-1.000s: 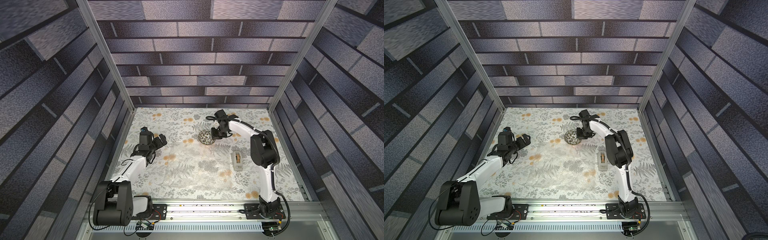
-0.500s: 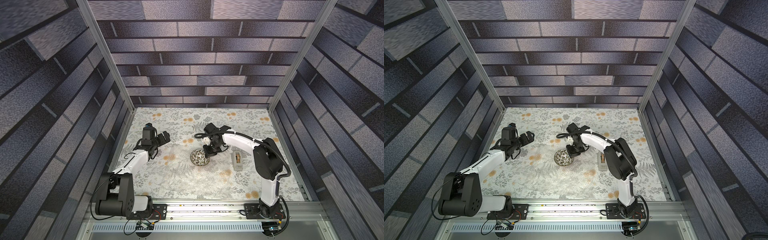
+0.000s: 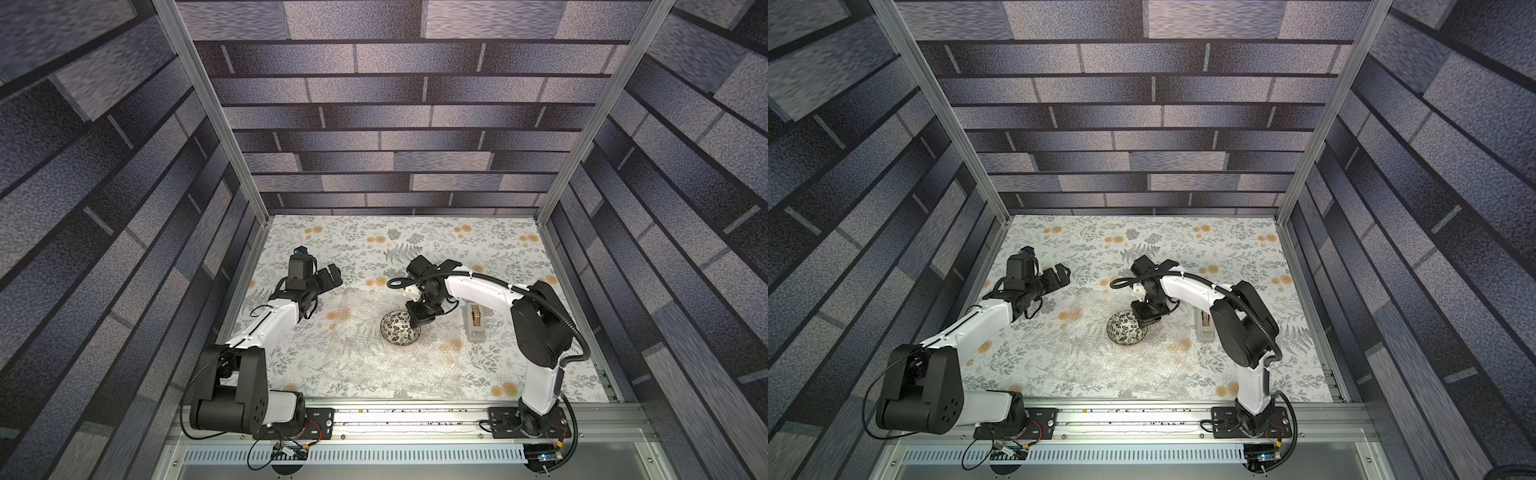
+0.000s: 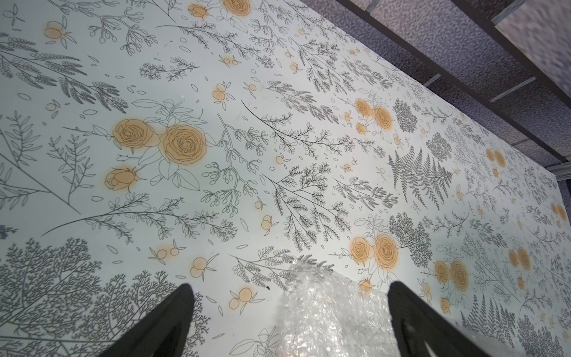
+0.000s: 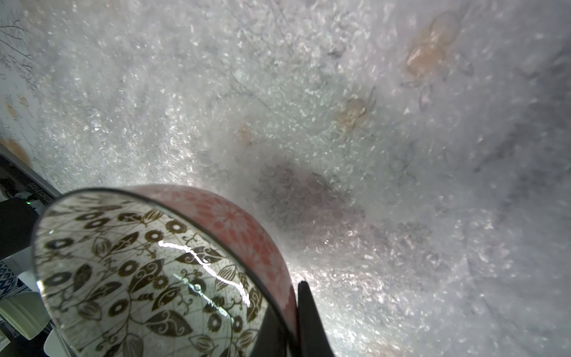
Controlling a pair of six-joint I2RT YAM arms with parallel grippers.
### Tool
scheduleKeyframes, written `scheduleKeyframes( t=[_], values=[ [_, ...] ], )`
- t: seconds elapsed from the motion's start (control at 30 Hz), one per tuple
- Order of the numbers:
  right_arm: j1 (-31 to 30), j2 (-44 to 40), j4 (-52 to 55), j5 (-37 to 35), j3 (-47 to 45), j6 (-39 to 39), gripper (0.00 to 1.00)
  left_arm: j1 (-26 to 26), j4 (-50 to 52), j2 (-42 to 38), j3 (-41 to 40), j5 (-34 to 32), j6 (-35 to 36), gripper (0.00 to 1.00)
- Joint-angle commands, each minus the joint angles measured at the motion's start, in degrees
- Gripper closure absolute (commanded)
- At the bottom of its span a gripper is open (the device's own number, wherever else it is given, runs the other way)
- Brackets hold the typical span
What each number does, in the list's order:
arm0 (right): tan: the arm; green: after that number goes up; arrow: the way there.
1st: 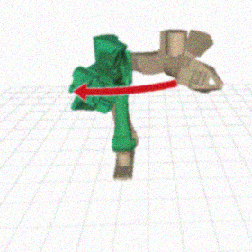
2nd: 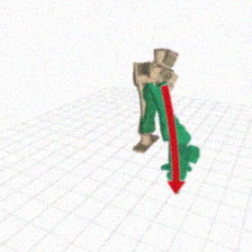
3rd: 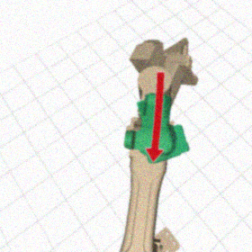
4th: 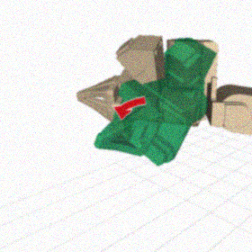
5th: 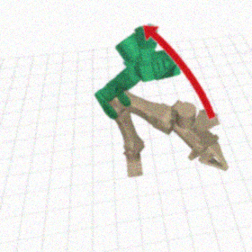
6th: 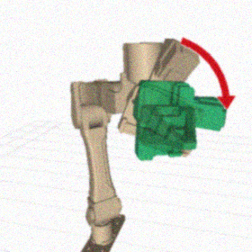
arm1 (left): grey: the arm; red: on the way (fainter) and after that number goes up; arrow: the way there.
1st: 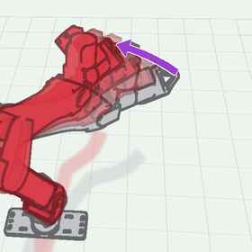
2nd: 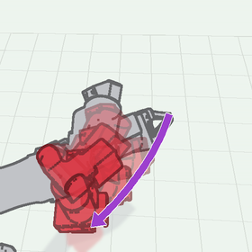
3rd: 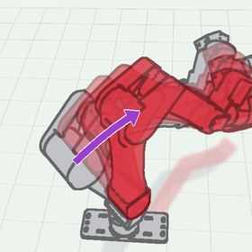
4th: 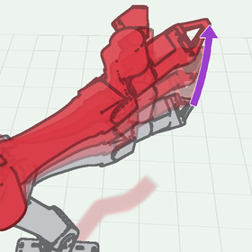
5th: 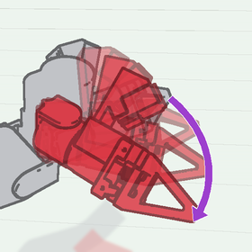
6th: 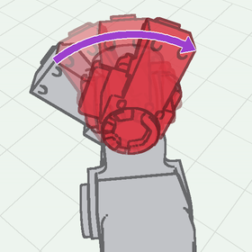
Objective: Wrap bowls in bubble wrap
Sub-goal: Place the bowl on the bubble wrap.
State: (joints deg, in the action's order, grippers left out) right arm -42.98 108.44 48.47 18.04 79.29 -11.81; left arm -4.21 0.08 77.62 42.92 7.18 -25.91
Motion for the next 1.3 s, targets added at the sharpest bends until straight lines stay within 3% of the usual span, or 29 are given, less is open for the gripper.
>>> scheduleKeyframes(
  t=[0.0,0.17,0.4,0.5,0.6,0.67,0.7,0.8,0.9,1.1,1.27],
  values=[
    [-1.02,-2.3,0.18,-0.05,-0.89,-0.84,1.0,-0.27,0.82,0.07,0.87,-1.12,1.12,0.0],
    [-1.84,-0.54,-0.17,-3.69,-1.39,-0.93,1.0,-0.27,0.53,0.16,0.99,-0.94,1.0,0.0],
    [-2.19,1.41,-4.69,-2.78,-2.99,-2.2,1.0,-0.63,1.43,-0.61,0.72,-2.81,-1.34,0.0],
    [-2.13,1.35,-5.87,-2.95,-4.0,-2.25,1.0,1.6,-3.12,-0.56,-1.27,5.01,-4.31,0.0],
    [-2.19,0.74,-6.91,-2.77,-4.73,-2.09,0.86,1.76,-4.88,-0.37,-2.11,5.92,-5.06,0.0],
    [-2.19,-0.62,-7.29,-2.88,-5.24,-1.68,0.62,0.94,-0.47,0.44,0.03,2.34,-5.59,0.0],
    [-2.07,-1.7,-7.54,-3.39,-5.68,-1.4,0.57,0.55,1.77,1.03,1.54,1.73,-5.24,0.0],
    [-1.97,-6.99,-7.86,-6.44,-7.12,-0.3,0.46,-1.89,6.41,2.59,4.56,1.33,-2.47,0.0],
    [-1.95,-13.48,-7.28,-10.21,-8.42,0.66,0.35,-5.73,10.85,2.62,5.51,-5.07,-0.1,0.0],
    [0.71,-22.6,-5.39,-17.73,-12.35,-0.41,0.29,-8.17,14.33,1.92,3.63,-8.93,0.58,0.01],
    [6.46,-17.77,-3.93,-17.87,-13.1,-1.59,0.34,-8.53,15.47,3.25,2.88,-11.96,1.13,0.02]
  ],
)
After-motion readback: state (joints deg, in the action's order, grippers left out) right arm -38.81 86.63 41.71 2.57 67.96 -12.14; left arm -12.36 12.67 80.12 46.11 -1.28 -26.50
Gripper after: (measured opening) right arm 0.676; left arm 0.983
